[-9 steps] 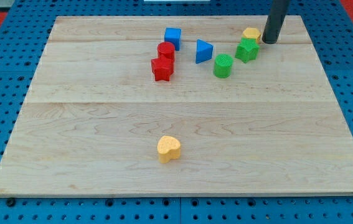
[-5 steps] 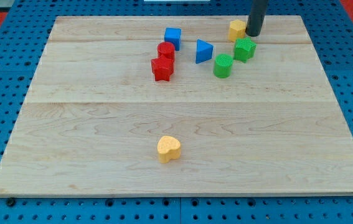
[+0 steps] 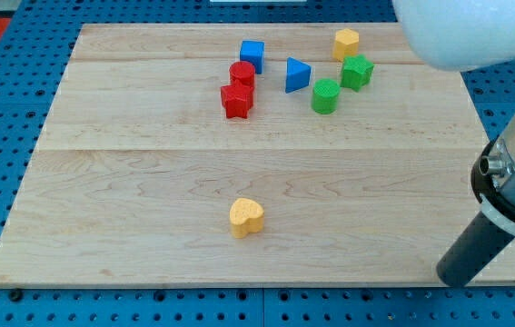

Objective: Move yellow heart closer to the green circle

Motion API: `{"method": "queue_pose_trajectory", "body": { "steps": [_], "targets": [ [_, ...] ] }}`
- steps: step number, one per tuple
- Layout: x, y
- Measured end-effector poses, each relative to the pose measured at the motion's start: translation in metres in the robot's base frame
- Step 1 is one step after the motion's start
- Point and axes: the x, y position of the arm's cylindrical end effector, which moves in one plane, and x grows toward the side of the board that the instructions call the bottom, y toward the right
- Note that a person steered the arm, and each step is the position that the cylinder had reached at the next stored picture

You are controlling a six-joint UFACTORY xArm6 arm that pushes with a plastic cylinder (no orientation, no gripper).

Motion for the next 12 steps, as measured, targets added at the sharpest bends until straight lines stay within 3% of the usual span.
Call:
{"method": "queue_pose_trajectory", "body": {
  "steps": [2, 3, 5, 7, 9, 10, 12],
  "targets": [
    [-0.012, -0.259],
    [-0.037, -0.273],
    [-0.076, -0.199],
    [-0.142, -0.127],
    [-0.108, -0.102],
    [-0.131, -0.054],
    [-0.152, -0.053]
  ]
}}
